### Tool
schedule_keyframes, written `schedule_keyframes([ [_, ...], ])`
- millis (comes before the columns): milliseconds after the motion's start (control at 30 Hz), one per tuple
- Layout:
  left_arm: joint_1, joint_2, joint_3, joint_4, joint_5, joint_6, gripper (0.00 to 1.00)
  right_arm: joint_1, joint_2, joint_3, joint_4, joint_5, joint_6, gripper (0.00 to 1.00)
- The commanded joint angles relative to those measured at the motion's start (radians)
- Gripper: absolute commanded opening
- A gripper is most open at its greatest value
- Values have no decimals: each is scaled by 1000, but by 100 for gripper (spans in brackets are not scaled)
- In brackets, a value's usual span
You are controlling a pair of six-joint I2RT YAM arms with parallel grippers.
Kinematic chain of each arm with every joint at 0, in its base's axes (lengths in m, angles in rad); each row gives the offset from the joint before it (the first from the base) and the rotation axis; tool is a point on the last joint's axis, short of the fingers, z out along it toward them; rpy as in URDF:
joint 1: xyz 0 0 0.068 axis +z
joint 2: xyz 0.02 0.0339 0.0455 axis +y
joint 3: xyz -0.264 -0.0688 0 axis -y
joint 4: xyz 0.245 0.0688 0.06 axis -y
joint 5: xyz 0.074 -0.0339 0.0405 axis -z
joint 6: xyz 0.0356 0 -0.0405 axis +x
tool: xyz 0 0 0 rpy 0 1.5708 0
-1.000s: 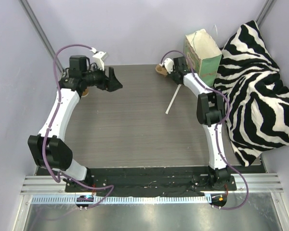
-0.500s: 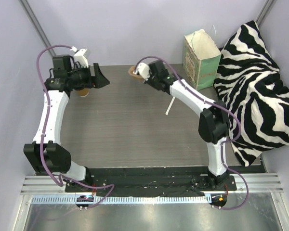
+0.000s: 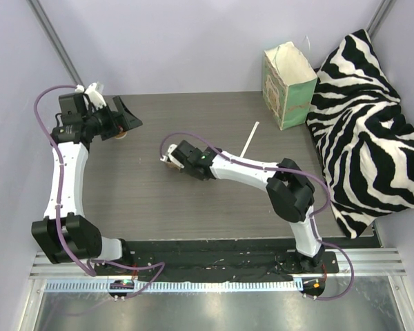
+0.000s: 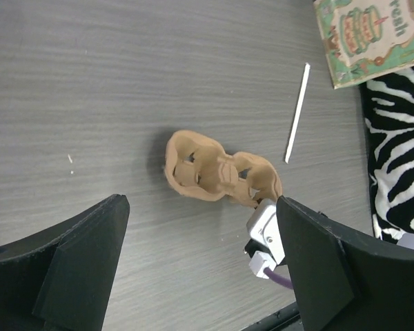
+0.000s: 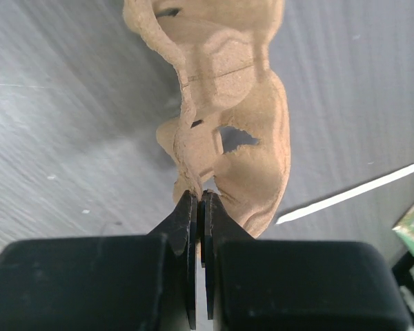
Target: Pack the takeout coffee
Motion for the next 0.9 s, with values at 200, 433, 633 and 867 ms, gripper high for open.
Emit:
schedule_keyframes([
  [200, 6, -35, -74, 52, -25, -32, 93, 65, 58, 197, -176, -184, 224, 34],
  [433, 4, 4, -83, -3, 24, 34, 89, 51, 57, 397, -308, -449, 250, 72],
  [633, -21, 82, -65, -105, 101, 165, 85, -183, -20, 538, -383, -700, 221, 85],
  [867, -187, 212, -27, -157, 3, 277, 79, -540, -104, 689, -377, -776, 143, 88],
])
